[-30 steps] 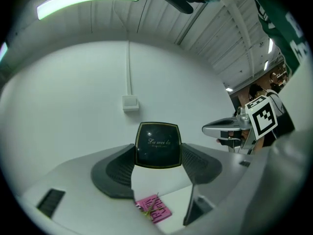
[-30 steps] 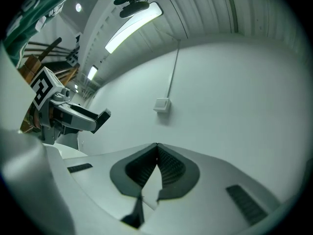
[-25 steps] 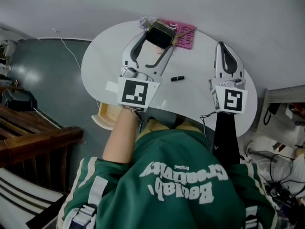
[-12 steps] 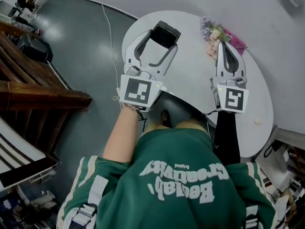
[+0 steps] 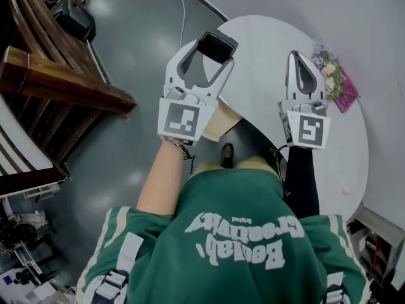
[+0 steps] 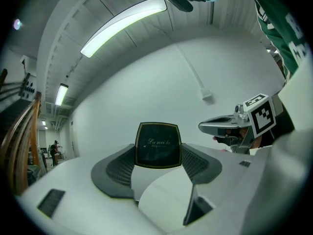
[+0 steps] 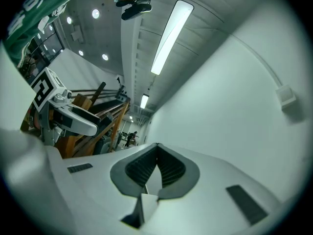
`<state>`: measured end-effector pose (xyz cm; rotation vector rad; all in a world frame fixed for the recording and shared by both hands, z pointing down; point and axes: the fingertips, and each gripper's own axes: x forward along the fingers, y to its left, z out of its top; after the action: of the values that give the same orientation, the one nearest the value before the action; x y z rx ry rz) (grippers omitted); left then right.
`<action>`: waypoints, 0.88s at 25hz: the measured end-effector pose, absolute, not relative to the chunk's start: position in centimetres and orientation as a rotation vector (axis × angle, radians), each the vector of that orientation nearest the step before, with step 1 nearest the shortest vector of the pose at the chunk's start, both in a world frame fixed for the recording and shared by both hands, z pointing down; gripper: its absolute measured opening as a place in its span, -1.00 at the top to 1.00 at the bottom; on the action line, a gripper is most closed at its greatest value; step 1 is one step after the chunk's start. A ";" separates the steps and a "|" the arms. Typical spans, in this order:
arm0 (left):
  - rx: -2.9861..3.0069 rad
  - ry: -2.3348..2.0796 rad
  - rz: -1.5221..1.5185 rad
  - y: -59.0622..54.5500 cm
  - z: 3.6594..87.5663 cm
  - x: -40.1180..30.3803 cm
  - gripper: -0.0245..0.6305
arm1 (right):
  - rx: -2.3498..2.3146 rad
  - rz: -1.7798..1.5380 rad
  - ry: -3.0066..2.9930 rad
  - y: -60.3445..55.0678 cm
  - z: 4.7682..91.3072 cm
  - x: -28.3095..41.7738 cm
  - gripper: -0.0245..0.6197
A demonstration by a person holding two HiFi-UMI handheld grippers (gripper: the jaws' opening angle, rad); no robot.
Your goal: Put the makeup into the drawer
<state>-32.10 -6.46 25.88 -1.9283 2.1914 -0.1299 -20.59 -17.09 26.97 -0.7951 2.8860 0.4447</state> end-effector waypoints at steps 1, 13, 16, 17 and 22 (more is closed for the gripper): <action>-1.919 2.201 -0.132 -6.0 26.0 -32.6 -0.07 | -0.795 0.458 2.921 -16.9 27.7 -21.0 0.90; -2.163 2.405 -0.429 -4.3 41.9 -33.7 -0.06 | -0.667 0.417 2.981 -15.5 30.1 -23.8 0.90; -2.207 2.491 -0.543 -2.8 47.3 -33.5 -0.06 | -0.647 0.426 3.009 -15.1 31.2 -24.0 0.90; -2.220 2.519 -0.582 -2.3 49.0 -33.4 -0.06 | -0.641 0.423 3.018 -15.0 31.4 -24.0 0.90; -2.330 2.609 -0.749 -0.2 56.7 -32.9 -0.06 | -0.610 0.413 3.062 -14.2 32.6 -24.3 0.90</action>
<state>-32.89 -0.20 56.68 -2.3299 2.6088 -0.7486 -24.26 -14.16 32.65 -0.6101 3.0617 0.4127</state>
